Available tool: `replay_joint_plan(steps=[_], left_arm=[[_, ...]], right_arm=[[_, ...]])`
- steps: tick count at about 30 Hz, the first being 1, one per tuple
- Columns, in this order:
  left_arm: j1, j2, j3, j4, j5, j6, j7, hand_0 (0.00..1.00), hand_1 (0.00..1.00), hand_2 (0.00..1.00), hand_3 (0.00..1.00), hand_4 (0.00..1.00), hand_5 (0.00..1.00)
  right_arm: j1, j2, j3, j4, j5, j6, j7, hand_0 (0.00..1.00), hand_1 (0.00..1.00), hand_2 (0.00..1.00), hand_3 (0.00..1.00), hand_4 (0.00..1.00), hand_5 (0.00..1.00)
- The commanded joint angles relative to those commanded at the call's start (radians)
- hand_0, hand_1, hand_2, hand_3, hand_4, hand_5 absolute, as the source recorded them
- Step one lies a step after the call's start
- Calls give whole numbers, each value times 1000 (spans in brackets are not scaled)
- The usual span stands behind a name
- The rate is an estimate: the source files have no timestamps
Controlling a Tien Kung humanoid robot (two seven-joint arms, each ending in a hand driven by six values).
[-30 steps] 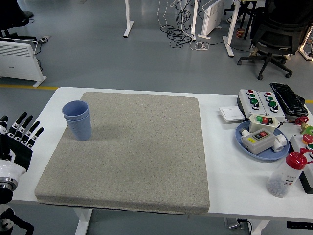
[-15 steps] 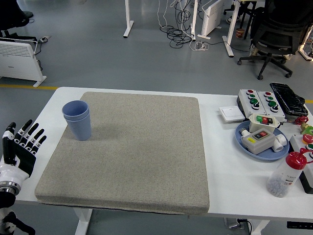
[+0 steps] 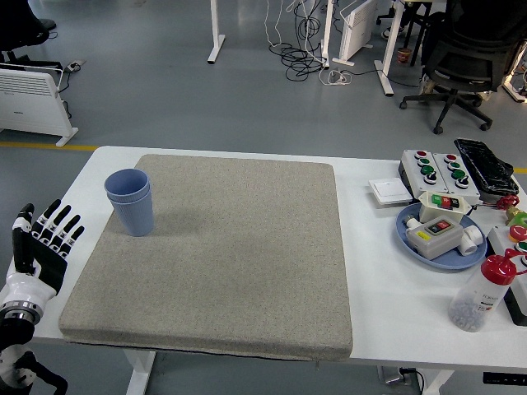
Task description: Push cup pick cup insert cup
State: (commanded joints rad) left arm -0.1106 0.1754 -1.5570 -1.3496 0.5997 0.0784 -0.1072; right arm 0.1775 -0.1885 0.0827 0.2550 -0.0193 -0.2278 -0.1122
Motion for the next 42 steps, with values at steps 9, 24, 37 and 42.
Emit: replay_joint_plan(steps=[9,24,37,42], left_arm=[[-4,-2,1,2,-2,7,-2,882,871,911,871,605,998],[-7,-5,4,9,-11,23,-8,882,871,913,874,604,998],[-10,-6,15,13,-15,26,-11,882,872,913,876,602,998],[-4,-6,17,14,-16,27,-12,882,872,913,876,602,998]], right_arm=[[3,0,0,-1,1,0,0,739,663,657,560,82,480],[11,0,-6,0,10,1,7,740,663,657,560,81,478],[9,-1,-3,0,5,1,6,739,663,659,559,78,476],[1,0,10,0,-16,0,-2,739,663,659,559,77,474]])
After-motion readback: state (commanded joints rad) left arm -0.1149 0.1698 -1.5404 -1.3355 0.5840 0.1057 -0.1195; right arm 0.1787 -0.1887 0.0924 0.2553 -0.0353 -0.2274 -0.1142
